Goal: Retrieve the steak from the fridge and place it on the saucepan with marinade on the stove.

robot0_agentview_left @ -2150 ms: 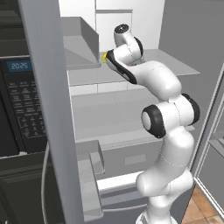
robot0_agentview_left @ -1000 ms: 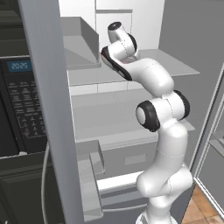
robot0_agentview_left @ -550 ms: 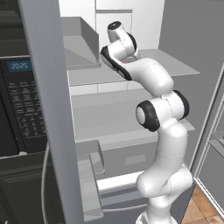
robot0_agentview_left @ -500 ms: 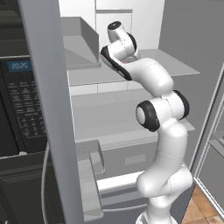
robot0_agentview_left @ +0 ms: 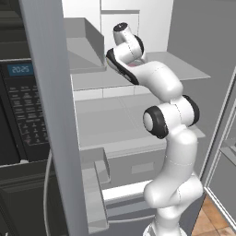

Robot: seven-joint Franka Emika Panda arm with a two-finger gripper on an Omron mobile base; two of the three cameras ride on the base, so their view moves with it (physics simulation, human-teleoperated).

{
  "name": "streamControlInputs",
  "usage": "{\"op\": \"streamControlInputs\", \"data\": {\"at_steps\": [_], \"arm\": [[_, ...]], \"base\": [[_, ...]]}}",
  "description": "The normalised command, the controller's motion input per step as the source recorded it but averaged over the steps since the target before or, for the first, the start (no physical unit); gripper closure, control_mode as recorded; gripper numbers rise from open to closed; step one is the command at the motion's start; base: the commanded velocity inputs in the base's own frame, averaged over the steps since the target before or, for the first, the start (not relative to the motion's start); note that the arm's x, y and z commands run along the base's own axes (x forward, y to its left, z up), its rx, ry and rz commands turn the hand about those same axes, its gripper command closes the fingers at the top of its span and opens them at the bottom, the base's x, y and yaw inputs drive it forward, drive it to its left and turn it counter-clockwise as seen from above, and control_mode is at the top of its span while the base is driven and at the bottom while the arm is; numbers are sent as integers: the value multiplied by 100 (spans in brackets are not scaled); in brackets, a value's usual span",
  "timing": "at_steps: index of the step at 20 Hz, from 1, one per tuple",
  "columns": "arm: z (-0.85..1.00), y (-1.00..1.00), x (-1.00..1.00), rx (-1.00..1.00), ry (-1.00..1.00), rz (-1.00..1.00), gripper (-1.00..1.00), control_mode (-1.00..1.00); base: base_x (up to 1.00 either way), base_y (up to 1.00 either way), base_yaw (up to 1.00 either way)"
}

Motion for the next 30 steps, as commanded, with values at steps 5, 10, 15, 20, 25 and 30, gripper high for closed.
{"op": "streamControlInputs", "data": {"at_steps": [5, 10, 15, 20, 25, 30], "arm": [[0, 0, 0, 0, 0, 0, -100, -100], [0, 0, 0, 0, 0, 0, -100, -100], [-1, 0, 0, 0, 0, 0, -100, -100], [-5, 0, 0, 1, 7, -2, -100, -100], [-15, 0, 0, 4, 10, 0, -100, -100], [-15, 0, 0, 1, 5, 0, 100, -100]], "base": [[0, 0, 0], [0, 0, 0], [0, 0, 0], [0, 0, 0], [0, 0, 0], [0, 0, 0]]}}
